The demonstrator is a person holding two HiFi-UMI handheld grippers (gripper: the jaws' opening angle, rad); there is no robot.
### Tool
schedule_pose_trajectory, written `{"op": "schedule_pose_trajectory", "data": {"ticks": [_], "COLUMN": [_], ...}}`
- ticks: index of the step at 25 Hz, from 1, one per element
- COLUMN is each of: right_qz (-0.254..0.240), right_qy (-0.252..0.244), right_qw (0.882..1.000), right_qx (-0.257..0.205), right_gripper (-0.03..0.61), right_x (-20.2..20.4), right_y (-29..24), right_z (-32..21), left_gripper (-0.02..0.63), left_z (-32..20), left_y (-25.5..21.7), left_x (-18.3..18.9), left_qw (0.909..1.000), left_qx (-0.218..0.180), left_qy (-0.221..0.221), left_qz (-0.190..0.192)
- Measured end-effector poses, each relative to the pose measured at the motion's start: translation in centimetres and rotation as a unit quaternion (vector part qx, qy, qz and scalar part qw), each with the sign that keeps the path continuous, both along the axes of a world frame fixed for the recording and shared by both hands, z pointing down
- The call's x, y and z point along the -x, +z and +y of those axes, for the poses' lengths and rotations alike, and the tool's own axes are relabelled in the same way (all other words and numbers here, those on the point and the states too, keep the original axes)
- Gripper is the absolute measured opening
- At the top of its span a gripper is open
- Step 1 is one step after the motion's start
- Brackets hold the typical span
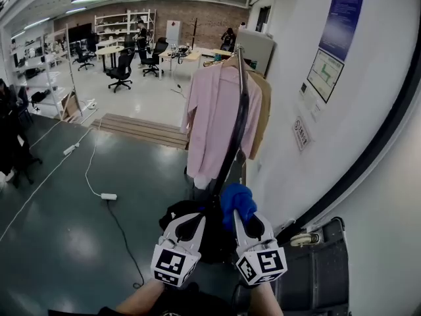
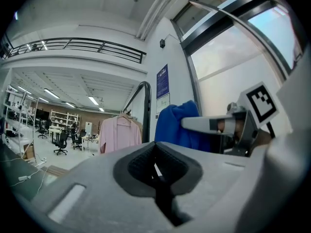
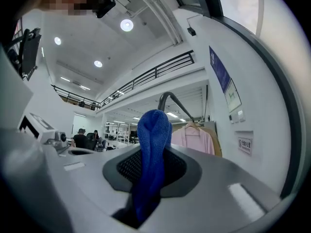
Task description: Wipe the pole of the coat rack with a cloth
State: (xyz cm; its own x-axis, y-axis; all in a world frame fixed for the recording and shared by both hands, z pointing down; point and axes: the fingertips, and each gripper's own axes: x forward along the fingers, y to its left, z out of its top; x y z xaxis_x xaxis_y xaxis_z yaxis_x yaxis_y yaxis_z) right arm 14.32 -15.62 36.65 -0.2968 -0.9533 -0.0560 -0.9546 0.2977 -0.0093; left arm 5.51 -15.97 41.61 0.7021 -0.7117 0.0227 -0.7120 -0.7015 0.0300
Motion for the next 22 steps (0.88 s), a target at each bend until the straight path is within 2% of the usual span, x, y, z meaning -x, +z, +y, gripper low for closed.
{"op": "schedule_pose_trajectory", "data": {"ticks": [3,8,12,14,17,22], "right_qz": [-0.002,0.018,0.037,0.062,0.108,0.141], "right_qy": [-0.02,-0.024,-0.029,-0.027,-0.018,-0.018], "right_qw": [1.0,0.999,0.994,0.991,0.99,0.989], "right_qx": [-0.019,-0.046,-0.097,-0.113,-0.093,-0.039], "right_gripper": [0.074,0.074,0.074,0.074,0.074,0.074], "right_x": [-1.4,-2.6,-2.3,-1.9,-1.2,-0.7], "right_y": [-3.7,-8.8,-16.2,-19.4,-21.3,-19.3], "right_z": [-1.0,-3.7,-5.2,-6.6,-10.1,-14.3], "left_gripper": [0.005,0.005,0.005,0.005,0.005,0.005], "left_z": [-1.2,-3.0,-4.5,-5.0,-4.9,-5.5], "left_y": [-1.6,-6.3,-10.8,-12.2,-12.4,-10.7], "left_x": [-0.6,-0.5,-0.9,-1.2,-1.4,-1.0], "left_qw": [0.9999,0.9986,0.9957,0.9947,0.9944,0.9961], "left_qx": [-0.009,-0.04,-0.082,-0.094,-0.096,-0.074], "left_qy": [-0.008,-0.012,-0.009,-0.001,0.007,0.014], "left_qz": [0.011,0.034,0.042,0.042,0.044,0.047]}}
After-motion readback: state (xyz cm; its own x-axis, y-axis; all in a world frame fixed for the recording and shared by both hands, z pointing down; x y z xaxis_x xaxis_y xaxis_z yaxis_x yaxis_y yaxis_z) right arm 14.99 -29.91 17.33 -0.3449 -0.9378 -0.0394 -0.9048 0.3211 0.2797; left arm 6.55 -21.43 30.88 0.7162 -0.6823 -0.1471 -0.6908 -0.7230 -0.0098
